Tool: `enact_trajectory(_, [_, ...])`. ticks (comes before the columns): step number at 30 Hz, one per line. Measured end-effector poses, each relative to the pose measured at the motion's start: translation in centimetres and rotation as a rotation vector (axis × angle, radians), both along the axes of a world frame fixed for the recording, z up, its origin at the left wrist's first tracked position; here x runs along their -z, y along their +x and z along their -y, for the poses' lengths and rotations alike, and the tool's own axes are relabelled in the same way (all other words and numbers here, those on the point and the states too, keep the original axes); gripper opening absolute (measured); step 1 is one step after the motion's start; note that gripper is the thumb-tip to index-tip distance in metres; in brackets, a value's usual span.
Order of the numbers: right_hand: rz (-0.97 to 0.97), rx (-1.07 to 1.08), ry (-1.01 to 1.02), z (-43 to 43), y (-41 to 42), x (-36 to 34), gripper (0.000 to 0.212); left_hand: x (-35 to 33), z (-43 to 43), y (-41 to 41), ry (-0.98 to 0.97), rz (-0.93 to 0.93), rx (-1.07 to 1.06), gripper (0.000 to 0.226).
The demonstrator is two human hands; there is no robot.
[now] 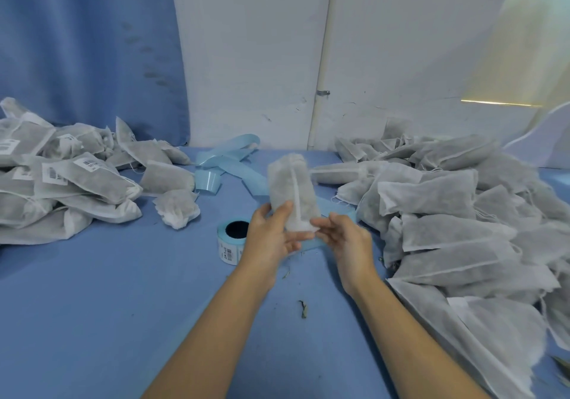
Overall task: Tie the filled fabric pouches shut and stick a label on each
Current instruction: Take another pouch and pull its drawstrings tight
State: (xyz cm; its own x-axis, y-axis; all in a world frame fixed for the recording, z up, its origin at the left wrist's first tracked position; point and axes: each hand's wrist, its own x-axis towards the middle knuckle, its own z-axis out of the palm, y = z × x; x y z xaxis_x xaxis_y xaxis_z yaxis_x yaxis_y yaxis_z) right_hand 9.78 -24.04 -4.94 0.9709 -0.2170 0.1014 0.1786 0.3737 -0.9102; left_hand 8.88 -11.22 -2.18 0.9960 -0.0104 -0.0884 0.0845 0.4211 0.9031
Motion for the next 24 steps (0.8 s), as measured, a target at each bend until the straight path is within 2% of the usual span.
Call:
enact_trajectory(3, [-0.027, -0.02, -0.119, 0.0, -0.5, 0.3, 0.03, 0.5, -0.4, -0.5, 0.085, -0.032, 0.018, 0.026])
enact_trajectory(6, [-0.022, 0.014, -0.164, -0.5, -0.8, 0.2, 0.033, 0.6, -0.5, -0.8, 0.085, 0.007, -0.003, 0.014])
enact_trajectory(11, [0.054, 0.176, -0.275, -1.0, -1.0, -0.7, 0.002, 0.2, -0.4, -1.0, 0.12, 0.121, -0.071, 0.005])
enact_trajectory(12, [0.071, 0.164, -0.274, -1.0, -1.0, -0.9, 0.007, 0.3, -0.2, -1.1, 0.121, 0.162, -0.086, 0.006])
enact_trajectory(15, [0.105, 0.03, -0.23, -1.3, -1.3, -1.5, 0.024, 0.4, 0.0, -1.1, 0.113, 0.272, -0.094, 0.023])
enact_trajectory(19, [0.18, -0.117, -0.322, -1.6, -1.5, -1.4, 0.049, 0.7, -0.1, -0.9, 0.157, 0.262, 0.086, 0.068])
enact_trajectory(21, [0.196, -0.098, -0.385, -2.0, -1.4, -1.3, 0.045, 0.8, -0.1, -1.1, 0.196, 0.225, 0.14, 0.083])
enact_trajectory(24, [0.193, 0.033, -0.43, -2.0, -1.2, -1.4, 0.026, 1.0, 0.0, -1.1, 0.253, 0.234, 0.145, 0.075])
